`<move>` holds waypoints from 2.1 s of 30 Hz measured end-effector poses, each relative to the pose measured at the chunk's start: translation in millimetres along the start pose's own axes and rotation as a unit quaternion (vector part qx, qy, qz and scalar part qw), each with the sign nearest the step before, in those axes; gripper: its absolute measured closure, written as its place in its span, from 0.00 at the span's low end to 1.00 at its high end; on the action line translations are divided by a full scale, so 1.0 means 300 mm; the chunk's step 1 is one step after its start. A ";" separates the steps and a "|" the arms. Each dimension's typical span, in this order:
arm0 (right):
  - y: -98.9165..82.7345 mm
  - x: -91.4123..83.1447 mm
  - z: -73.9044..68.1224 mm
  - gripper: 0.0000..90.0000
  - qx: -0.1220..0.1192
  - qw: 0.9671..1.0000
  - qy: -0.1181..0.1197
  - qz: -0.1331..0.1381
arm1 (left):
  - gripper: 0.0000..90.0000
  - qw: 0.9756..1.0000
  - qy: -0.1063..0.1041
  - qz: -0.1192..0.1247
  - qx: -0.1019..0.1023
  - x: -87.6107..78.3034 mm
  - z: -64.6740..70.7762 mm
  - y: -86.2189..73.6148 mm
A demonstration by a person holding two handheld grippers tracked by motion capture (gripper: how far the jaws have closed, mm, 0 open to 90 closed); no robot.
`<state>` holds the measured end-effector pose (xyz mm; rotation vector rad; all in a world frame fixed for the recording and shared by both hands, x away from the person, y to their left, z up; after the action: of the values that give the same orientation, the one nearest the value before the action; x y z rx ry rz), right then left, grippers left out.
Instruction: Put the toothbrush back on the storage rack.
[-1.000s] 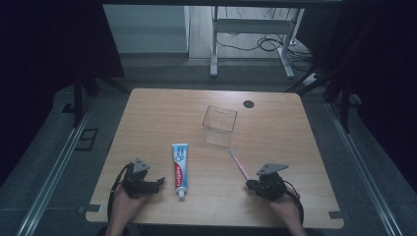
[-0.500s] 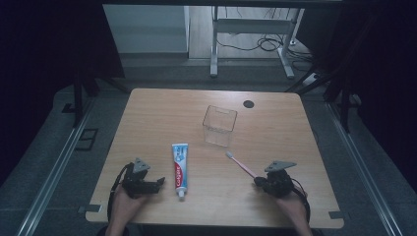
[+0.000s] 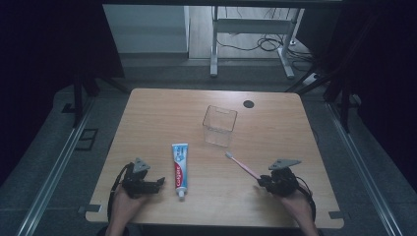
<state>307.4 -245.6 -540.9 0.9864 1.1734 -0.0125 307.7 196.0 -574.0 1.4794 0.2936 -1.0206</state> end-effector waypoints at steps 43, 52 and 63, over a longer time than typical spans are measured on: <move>0.244 0.141 0.036 0.76 -0.085 0.967 0.026 -0.239 | 0.15 1.000 0.000 -0.001 -0.003 0.000 0.002 -0.001; 0.290 0.188 0.028 0.77 -0.097 0.956 0.022 -0.277 | 0.15 1.000 0.000 0.000 -0.004 0.000 0.002 -0.001; 0.312 0.236 0.020 0.81 -0.105 0.948 0.016 -0.301 | 0.15 1.000 0.000 0.000 -0.004 0.000 0.002 -0.001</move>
<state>388.1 -160.3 -535.5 0.4150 1.4364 -0.3511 307.4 195.5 -574.0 1.4724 0.2969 -1.0197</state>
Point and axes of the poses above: each handheld gripper's, and its own axes: x roughly forward along the jaws, y roughly out of its top, z roughly to its right, the point moved 4 cm from there along x, roughly forward along the jaws, and after that the axes turned 10 degrees about -x, right-handed, at the moved point
